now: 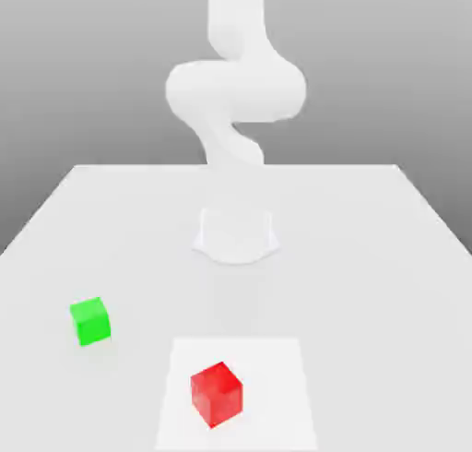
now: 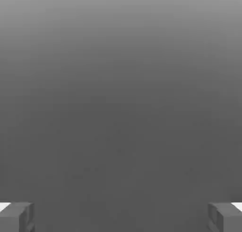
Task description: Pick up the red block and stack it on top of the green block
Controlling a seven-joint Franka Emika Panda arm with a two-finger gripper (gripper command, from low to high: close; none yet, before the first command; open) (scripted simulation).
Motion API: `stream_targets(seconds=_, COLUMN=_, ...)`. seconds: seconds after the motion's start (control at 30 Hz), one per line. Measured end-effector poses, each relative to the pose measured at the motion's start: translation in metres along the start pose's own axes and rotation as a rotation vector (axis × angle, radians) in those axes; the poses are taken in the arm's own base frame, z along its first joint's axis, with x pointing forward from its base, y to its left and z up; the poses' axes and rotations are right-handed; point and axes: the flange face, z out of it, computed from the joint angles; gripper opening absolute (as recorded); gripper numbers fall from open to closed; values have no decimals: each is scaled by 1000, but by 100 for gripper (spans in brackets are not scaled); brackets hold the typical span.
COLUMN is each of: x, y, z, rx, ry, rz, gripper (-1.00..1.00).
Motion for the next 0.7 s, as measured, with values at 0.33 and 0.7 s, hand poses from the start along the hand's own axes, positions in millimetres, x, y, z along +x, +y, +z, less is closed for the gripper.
stream_targets(seconds=0.33, x=-38, y=59, z=210, rx=-325, ry=-92, rz=347, gripper=0)
stream_targets(seconds=0.7, x=-131, y=186, z=363, rx=-650, ry=-197, rz=747, gripper=0)
